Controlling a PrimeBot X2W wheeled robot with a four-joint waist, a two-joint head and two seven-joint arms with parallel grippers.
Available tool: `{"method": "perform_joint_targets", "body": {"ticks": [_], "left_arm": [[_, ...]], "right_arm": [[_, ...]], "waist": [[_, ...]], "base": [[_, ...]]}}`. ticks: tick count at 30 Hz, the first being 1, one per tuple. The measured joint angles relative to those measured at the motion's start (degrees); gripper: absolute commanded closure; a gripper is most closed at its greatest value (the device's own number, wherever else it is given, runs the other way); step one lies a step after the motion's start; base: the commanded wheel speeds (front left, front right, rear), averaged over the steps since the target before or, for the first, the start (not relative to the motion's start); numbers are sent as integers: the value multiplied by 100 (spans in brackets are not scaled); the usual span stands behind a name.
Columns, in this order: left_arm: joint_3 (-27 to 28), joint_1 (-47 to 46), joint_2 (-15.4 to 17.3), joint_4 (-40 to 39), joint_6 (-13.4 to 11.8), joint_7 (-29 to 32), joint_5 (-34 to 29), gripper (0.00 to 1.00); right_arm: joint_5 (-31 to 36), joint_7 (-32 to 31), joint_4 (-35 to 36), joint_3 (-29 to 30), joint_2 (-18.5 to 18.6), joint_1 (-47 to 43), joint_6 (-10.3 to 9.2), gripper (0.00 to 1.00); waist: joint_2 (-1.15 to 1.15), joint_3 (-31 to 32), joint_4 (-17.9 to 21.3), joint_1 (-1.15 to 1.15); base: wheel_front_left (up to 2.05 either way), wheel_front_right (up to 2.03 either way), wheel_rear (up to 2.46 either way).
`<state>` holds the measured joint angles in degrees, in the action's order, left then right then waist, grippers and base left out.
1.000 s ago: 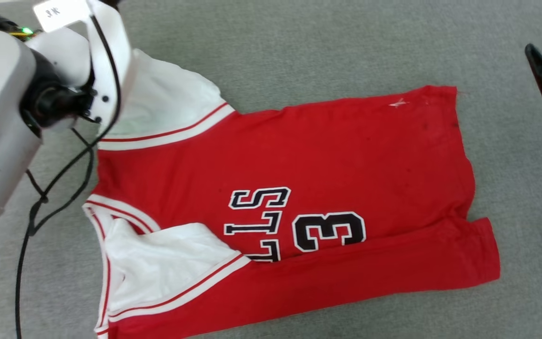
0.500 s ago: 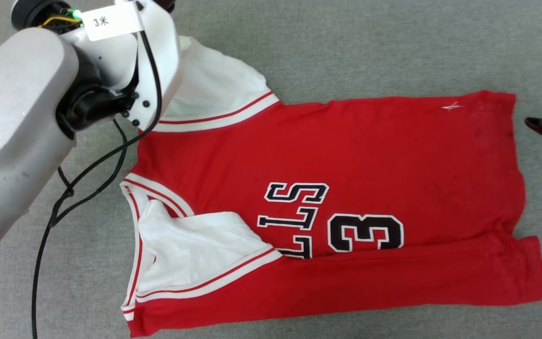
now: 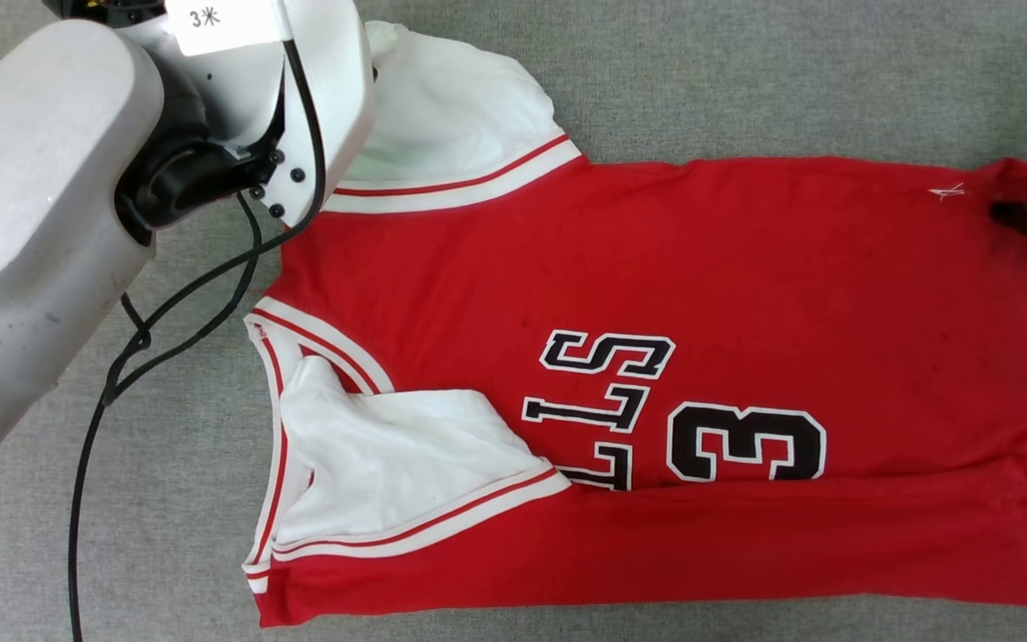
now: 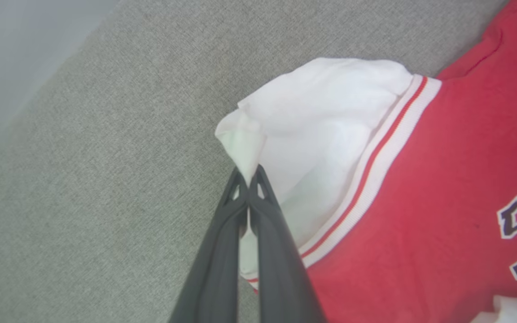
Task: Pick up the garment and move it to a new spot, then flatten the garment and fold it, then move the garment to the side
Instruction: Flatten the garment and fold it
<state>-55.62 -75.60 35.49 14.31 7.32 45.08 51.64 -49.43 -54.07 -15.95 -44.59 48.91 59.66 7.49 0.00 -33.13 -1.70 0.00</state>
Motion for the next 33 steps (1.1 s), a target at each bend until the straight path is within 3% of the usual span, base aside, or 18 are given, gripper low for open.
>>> {"method": "perform_joint_targets", "body": {"ticks": [4, 5, 6, 13, 22, 33], "left_arm": [[-26, 1, 45, 19, 1, -47, 10, 100], [-37, 1, 60, 32, 1, -58, 12, 100], [-45, 6, 73, 52, 1, -89, 26, 100], [-76, 337, 208, 68, 2, -422, 201, 100], [-185, 1187, 641, -426, 5, -794, 445, 100], [-442, 2589, 1310, -1363, -368, -1059, 771, 100]], "right_arm": [[-125, 319, -176, -197, -7, 22, -10, 0], [-152, 405, -237, -233, -20, 29, -10, 76], [-152, 499, -288, -282, -34, 41, -10, 100], [-227, 1381, -527, -541, -179, -14, 1, 100], [-434, 2542, -343, -745, 87, -661, 1, 100], [-631, 3167, -11, -901, 367, -1892, 1, 100]], "waist": [[0, -50, 7, -1], [0, -44, 17, -1], [0, -27, 26, -1], [0, 365, 76, 0], [0, 1245, 75, -1], [0, 2235, 52, -1]], "base": [[0, 0, 0], [0, 0, 0], [0, 0, 0], [0, 0, 0], [0, 0, 0], [0, 0, 0]]}}
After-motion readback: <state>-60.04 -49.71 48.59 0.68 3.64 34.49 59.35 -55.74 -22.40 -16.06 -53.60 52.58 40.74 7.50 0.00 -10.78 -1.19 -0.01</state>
